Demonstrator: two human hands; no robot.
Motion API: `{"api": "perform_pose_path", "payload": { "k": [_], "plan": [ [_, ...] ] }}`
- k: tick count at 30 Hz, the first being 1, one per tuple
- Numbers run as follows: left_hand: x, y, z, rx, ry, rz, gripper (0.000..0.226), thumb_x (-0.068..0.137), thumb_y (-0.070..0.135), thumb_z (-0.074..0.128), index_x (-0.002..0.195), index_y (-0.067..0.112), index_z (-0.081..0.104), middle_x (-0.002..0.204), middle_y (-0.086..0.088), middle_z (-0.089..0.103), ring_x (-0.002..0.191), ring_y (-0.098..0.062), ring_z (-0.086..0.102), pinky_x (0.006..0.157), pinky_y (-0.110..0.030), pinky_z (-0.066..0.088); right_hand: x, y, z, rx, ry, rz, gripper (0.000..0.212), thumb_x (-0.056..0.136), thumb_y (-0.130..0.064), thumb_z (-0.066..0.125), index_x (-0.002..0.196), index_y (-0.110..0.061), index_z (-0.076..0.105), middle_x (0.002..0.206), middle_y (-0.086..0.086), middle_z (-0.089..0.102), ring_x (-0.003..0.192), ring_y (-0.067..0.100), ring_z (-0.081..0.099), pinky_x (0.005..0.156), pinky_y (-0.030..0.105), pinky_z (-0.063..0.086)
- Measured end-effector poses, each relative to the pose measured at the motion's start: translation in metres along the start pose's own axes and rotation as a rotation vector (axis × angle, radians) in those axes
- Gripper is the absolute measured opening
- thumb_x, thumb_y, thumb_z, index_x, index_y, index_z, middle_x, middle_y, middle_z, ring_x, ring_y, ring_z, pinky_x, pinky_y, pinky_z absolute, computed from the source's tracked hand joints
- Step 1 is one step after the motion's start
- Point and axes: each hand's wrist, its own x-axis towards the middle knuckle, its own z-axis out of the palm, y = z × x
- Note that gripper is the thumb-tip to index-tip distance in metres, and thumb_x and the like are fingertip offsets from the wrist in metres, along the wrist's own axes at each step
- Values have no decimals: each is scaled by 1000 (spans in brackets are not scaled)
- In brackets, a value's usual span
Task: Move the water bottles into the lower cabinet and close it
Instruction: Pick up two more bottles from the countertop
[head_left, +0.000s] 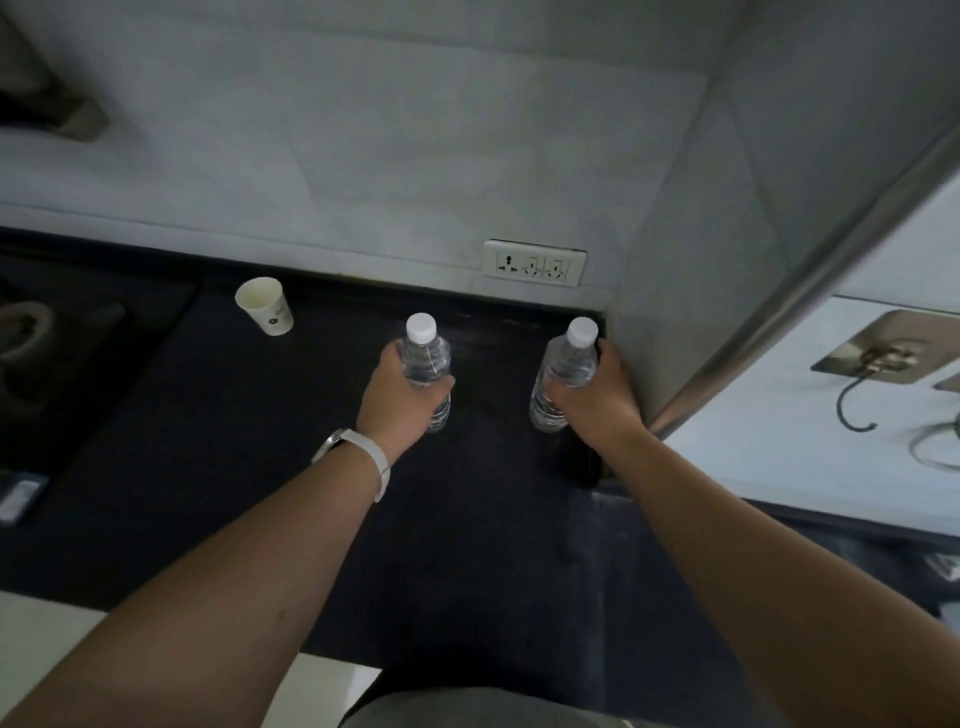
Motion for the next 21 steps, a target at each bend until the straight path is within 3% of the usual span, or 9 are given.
{"api": "perform_pose_path", "payload": {
  "k": [3, 7, 12, 18, 21],
  "plan": [
    [5, -2, 0, 1, 3, -6, 55, 80, 30, 81, 121, 33, 45, 114, 9, 61, 104, -15, 61, 89, -31, 44, 5, 0, 1, 14, -20, -1, 63, 74, -30, 80, 127, -26, 46, 115, -6, 59, 98, 16, 61, 81, 31, 47],
    [12, -7, -4, 25, 6, 3, 59, 77, 34, 83, 124, 31, 47, 116, 9, 63, 106, -16, 62, 94, -36, 49, 10, -3, 6, 32, -27, 15, 66, 78, -29, 79, 134, -25, 43, 116, -5, 61, 100, 18, 61, 85, 33, 49],
    [14, -9, -13, 18, -4, -3, 60, 74, 34, 85, 125, 28, 54, 112, 11, 66, 103, -13, 65, 92, -33, 52, 5, -7, 6, 21, 2, 17, 60, 79, -29, 80, 128, -23, 46, 110, -5, 60, 97, 17, 60, 82, 33, 48],
    [4, -13, -24, -6, -44, 10, 51, 74, 32, 85, 117, 37, 58, 102, 19, 67, 94, 0, 64, 86, -25, 50, -17, 0, 3, 6, 56, 37, 49, 76, -32, 80, 117, -30, 52, 100, -13, 63, 92, 12, 63, 80, 31, 51],
    [-10, -16, -29, -1, -58, 52, 53, 73, 34, 86, 118, 38, 60, 100, 22, 68, 92, 5, 63, 84, -22, 50, -31, -2, -1, -25, 62, 59, 54, 74, -37, 80, 121, -31, 55, 103, -10, 66, 92, 14, 64, 79, 31, 50]
  ]
}}
